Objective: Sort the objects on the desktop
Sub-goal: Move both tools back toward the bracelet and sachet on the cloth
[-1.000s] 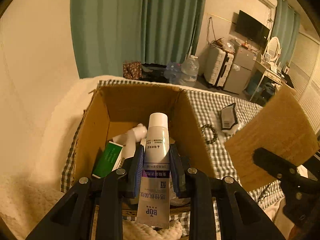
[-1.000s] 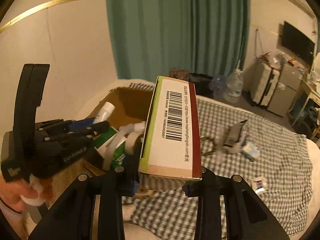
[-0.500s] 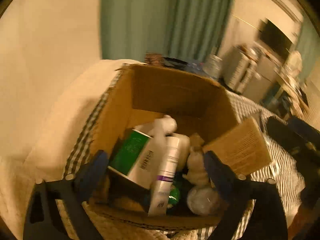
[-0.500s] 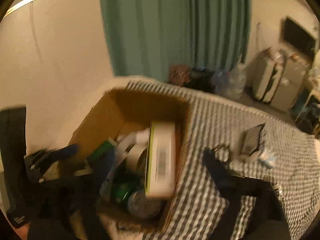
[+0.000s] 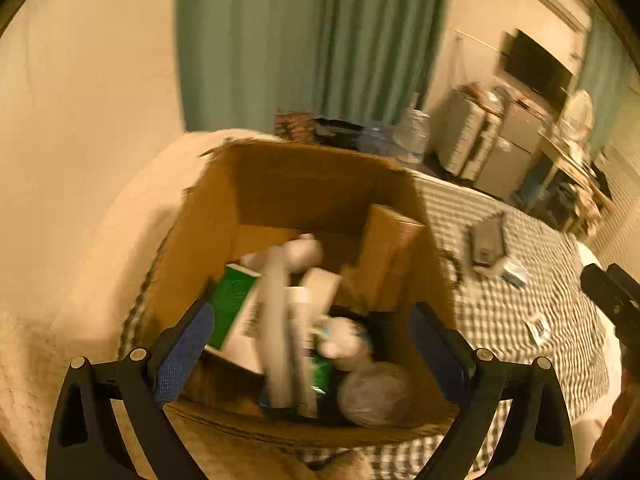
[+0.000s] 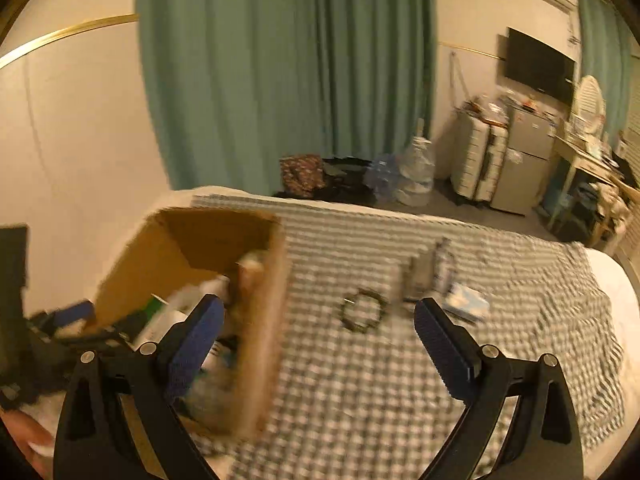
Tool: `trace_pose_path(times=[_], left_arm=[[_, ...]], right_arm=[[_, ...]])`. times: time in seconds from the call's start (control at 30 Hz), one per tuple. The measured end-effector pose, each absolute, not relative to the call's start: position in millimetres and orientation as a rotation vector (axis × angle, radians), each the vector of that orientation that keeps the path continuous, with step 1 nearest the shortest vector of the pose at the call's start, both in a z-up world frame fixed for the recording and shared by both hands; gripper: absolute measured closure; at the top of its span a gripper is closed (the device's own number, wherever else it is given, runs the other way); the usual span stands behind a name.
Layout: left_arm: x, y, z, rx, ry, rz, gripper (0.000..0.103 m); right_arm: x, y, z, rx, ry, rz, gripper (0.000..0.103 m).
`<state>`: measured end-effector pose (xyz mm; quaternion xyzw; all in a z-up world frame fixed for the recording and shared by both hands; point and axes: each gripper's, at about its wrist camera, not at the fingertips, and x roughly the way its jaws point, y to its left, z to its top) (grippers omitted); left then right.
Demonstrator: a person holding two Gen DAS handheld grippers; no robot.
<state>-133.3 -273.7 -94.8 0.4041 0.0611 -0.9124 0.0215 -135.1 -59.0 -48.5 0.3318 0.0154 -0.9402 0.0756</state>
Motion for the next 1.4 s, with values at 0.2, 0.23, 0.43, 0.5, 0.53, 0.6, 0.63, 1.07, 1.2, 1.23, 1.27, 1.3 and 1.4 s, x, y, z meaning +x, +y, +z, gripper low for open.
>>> trace_pose_path(times=[0.2,0.23,0.43,0.5,0.53,0.6,0.63,1.07,1.2,1.23,1.27,1.3,1.4], left_arm=[[-118.7,-204.5,-88.3,1.298,0.028,-2.923,0.002],[-116.6,-191.9,-88.4,1.310,-0.003,-2.934,0.002],[-107.5,-124.9,-97.9,1.344,-0.083,-2.982,0.000],[-108.8,-110.0,-106.0,1.369,-0.075,-2.978,0.000],[-110.3,-102.0,-110.7,1.387,-0.076,-2.975,0.000],[-115.3,-88.0,-122.0,1.418,-0.068,-2.964,0.000],[-119.0,-81.6,-128.5,1.426,-0.056,-2.964,0.000],[-193.4,-66.4,-209.4,1.418,0.118,-2.857,0.000],[-219.9,-65.9,-227.3,1.363,0.102,-2.888,0.000],[-227.7,-66.2,-234.1,1.351,0.090,-2.891,0.000],[-232.1,-66.6,-238.9,1.340,0.085,-2.888,0.000],[-237.0,-67.9,-244.7,1.329,0.083,-2.886,0.000],[-249.9,-70.1,-259.9,1.368,0.072,-2.855,0.000]], right_arm=[[-114.3,21.1,-47.3,1.026,0.006,-2.939,0.006],[-110.2,37.1,-46.8,1.028,-0.009,-2.968,0.006],[-93.2,112.7,-51.7,1.044,-0.189,-3.005,0.006],[-92.3,127.7,-57.9,1.058,-0.212,-3.003,0.006],[-92.1,135.3,-63.4,1.068,-0.216,-3.005,0.006],[-91.1,145.3,-75.4,1.086,-0.227,-2.999,0.006],[-91.6,150.0,-81.4,1.094,-0.229,-2.990,0.006],[-140.5,167.1,-183.6,1.248,-0.099,-2.892,0.007],[-164.7,177.8,-208.2,1.312,-0.136,-2.860,0.007],[-169.4,181.5,-212.6,1.311,-0.148,-2.856,0.007],[-174.6,184.3,-216.1,1.310,-0.149,-2.854,0.007],[-181.5,186.2,-220.9,1.318,-0.136,-2.853,0.007],[-197.9,188.5,-236.5,1.361,-0.109,-2.823,0.007]])
